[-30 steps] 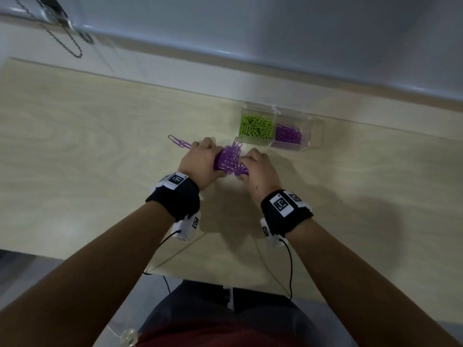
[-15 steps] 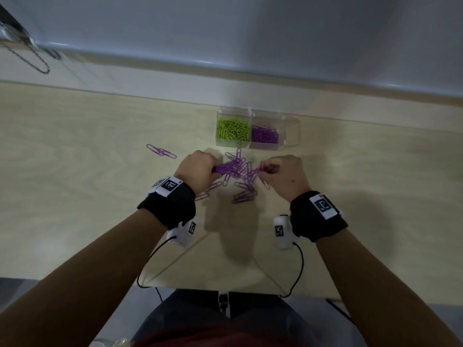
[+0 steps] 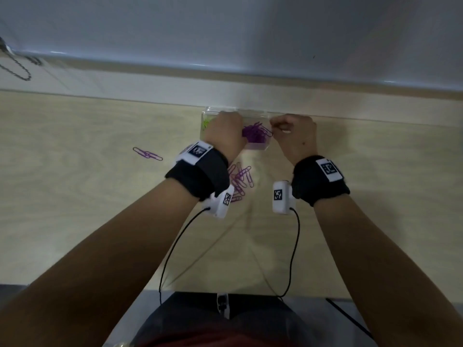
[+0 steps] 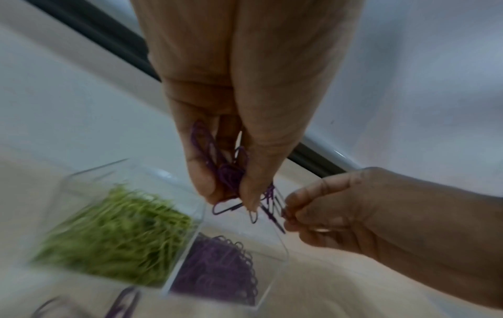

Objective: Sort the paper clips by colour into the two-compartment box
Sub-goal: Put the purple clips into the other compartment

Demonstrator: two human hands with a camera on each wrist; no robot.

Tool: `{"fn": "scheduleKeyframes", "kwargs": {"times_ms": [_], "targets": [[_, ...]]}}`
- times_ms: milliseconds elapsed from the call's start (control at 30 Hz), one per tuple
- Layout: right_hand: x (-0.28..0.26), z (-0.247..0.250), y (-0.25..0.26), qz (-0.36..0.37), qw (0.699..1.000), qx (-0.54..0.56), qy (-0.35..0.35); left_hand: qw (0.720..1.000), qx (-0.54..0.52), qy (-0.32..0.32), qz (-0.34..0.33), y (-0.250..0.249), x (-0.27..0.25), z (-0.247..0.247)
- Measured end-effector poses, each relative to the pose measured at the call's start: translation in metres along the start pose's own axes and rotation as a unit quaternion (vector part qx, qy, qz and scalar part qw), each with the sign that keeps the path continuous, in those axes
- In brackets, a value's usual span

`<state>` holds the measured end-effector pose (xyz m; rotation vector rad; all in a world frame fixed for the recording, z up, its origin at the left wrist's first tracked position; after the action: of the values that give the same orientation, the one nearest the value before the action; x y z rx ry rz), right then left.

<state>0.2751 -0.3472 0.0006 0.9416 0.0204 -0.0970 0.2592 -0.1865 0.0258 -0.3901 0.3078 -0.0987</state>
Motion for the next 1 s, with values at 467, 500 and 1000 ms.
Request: {"fn": "scheduleKeyframes", "kwargs": {"times_ms": [467, 500, 1000], "targets": [[-0.074, -0.062, -0.020, 0.051, 0.977, -0.115, 0.173, 0.997, -0.029, 0.052, 0.056, -0.019, 0.059, -0.016], [-0.078, -0.070, -0.020, 0.061, 0.972, -0.124, 0.190, 0.996, -0.056, 0.048, 0.055, -0.013, 0.054, -0.012], [-0.090, -0.139, 0.011, 0.121, 0.934, -0.207, 0.265, 0.985, 0.090, 0.127, 0.078, 0.198, -0.087, -0.055]]}}
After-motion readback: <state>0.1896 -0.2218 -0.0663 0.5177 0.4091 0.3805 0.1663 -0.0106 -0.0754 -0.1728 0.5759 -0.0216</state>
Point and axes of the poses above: each hand's wrist, its own x-axis towards the middle knuckle, its own z-axis out of the back of the hand, y = z × x, the point moved 10 cm from there along x, towards the middle knuckle, and after that the axes turned 1 degree about x, right-handed, at the moved point
